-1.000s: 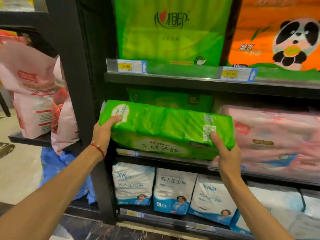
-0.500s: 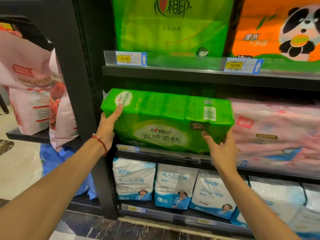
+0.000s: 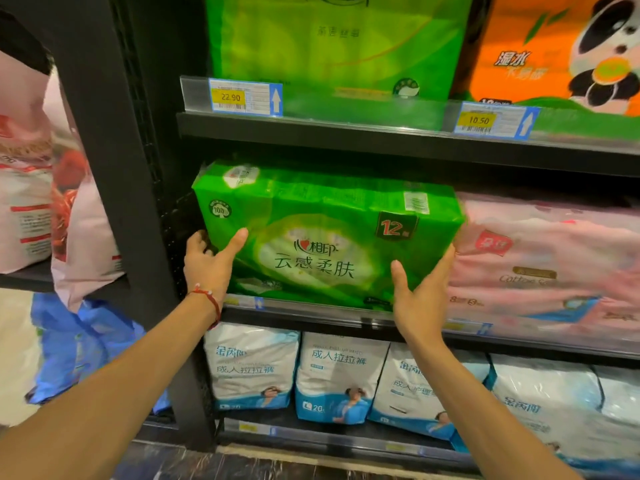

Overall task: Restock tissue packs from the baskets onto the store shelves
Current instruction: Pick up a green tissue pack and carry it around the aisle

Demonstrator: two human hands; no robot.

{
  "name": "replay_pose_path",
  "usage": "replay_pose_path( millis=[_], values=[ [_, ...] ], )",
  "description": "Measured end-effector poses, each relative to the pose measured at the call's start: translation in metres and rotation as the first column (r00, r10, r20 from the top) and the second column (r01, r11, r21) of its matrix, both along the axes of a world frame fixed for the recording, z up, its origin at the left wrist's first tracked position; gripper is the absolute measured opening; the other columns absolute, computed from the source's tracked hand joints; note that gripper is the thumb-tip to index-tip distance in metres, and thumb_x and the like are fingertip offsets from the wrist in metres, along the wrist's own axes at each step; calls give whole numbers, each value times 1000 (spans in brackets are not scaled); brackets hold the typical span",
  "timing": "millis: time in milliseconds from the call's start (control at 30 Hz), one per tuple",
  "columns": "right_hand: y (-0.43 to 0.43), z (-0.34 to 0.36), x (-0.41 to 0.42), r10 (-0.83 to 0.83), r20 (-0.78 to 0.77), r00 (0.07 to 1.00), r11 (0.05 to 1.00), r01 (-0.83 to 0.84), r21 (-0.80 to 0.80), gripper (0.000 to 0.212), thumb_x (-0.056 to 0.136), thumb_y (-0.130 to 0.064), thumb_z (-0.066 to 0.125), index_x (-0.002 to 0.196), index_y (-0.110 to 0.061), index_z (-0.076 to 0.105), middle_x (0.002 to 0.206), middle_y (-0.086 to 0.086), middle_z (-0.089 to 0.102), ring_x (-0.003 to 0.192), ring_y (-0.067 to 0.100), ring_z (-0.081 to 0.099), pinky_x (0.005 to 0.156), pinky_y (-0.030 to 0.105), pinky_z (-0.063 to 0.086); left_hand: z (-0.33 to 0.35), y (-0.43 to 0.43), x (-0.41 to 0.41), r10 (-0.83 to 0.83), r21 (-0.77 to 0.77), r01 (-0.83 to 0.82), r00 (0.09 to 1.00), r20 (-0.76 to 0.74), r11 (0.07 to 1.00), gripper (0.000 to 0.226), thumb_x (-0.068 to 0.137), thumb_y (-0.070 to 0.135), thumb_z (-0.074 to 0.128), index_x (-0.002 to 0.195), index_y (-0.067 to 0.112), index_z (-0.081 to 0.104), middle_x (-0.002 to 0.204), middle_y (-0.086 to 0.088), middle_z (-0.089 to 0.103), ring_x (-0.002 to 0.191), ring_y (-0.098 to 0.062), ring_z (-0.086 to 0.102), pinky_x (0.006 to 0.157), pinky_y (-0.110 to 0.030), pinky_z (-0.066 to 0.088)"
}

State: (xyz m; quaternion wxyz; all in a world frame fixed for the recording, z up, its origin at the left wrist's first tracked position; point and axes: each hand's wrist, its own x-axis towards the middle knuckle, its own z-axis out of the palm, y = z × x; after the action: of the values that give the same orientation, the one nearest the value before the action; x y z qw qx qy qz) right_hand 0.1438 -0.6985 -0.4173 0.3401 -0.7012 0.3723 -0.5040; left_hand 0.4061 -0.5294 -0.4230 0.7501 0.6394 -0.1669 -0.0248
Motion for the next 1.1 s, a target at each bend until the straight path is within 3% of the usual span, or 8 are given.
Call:
replay_pose_path(
  millis=[133,233,367,500,600,833,967,1100],
  values=[
    [-11,0,2,59,-65,996,998,-58,11,105,101,-27,71,169,-25,-9,178,-3,8,161,18,18,129,38,20,-22,-8,1,-40,164,28,997,72,986,86,87,39,80,158,30,32,143,11,46,132,-12,40,115,-39,36],
    [-12,-5,8,38,-89,995,999,-35,41,109,99,-22,74,169,-23,-9,176,-1,12,161,19,16,122,28,14,-21,-17,6,-72,174,61,996,56,983,91,85,43,81,159,35,29,152,9,46,140,-17,42,115,-37,35],
    [-11,-17,18,-24,-46,999,998,27,57,105,99,-19,74,170,-23,-4,175,-1,17,160,17,17,122,27,14,-22,-23,4,-45,219,35,998,41,975,108,78,47,86,162,33,19,161,4,37,146,-18,36,120,-44,33],
    [-8,-22,26,-117,-14,993,990,118,74,103,97,-22,77,170,-25,5,171,7,22,158,26,23,127,43,22,-32,-31,-6,28,262,-36,999,34,964,123,70,59,87,163,26,13,167,0,28,151,-24,30,123,-49,28],
    [-12,-27,30,-134,-18,991,989,135,65,104,96,-25,78,170,-28,5,168,9,25,155,29,28,124,46,27,-30,-40,-8,67,338,-82,996,58,937,123,75,61,82,164,23,6,170,0,18,153,-26,26,123,-55,22],
    [-36,-20,38,-101,-162,982,988,118,96,102,99,-33,73,170,-28,0,160,14,39,145,33,42,117,47,36,-28,-52,2,45,369,-75,995,88,927,122,79,62,78,165,18,3,171,-3,14,154,-28,23,123,-46,23],
    [-46,-14,44,-83,-200,976,984,112,139,97,102,-38,69,170,-25,2,166,16,35,148,37,41,119,48,35,-24,-56,1,57,395,-82,996,75,915,113,86,65,68,165,19,1,172,-2,10,154,-32,23,122,-47,22],
    [-42,-16,44,-82,-232,969,989,108,99,105,99,-37,73,170,-24,-3,170,16,28,151,38,36,121,48,32,-20,-54,2,10,434,-40,997,71,900,112,89,65,64,164,19,-5,172,-1,5,154,-33,22,123,-47,22]
  ],
)
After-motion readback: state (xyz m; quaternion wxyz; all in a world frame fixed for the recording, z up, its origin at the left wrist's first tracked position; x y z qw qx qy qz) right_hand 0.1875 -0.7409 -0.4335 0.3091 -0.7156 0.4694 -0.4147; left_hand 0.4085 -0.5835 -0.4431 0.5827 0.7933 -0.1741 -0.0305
